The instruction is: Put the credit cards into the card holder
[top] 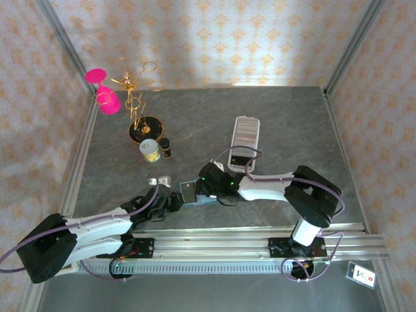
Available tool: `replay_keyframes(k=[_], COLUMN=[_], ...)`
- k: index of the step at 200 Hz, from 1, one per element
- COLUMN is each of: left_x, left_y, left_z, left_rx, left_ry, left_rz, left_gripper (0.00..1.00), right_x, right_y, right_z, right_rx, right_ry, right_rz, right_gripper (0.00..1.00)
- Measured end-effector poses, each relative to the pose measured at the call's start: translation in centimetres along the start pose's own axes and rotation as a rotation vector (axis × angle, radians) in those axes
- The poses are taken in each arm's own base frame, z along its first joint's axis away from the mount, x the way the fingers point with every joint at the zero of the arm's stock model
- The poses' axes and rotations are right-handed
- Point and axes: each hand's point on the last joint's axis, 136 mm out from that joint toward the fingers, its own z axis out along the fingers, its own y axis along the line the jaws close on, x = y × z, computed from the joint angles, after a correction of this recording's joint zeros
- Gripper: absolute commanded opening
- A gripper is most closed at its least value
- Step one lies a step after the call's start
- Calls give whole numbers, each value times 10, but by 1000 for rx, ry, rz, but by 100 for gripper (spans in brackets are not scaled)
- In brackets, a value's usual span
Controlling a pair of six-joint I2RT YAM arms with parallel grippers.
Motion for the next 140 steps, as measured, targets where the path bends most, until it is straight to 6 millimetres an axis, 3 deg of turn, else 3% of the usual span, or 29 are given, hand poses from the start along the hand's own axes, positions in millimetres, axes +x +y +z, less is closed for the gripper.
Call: replay_keyframes(k=[32, 140], left_x=[1, 5], left_y=[-1, -5], left_z=[-1, -10], left_rx=[9, 48], left_ry=[3, 22], left_rz=[-1, -21], left_gripper=[26, 30], right_x=[1, 9], right_y=[9, 40], right_z=[2, 2], right_rx=[-42, -217], right_ry=[11, 67], right_rz=[4, 45], right_gripper=[63, 62])
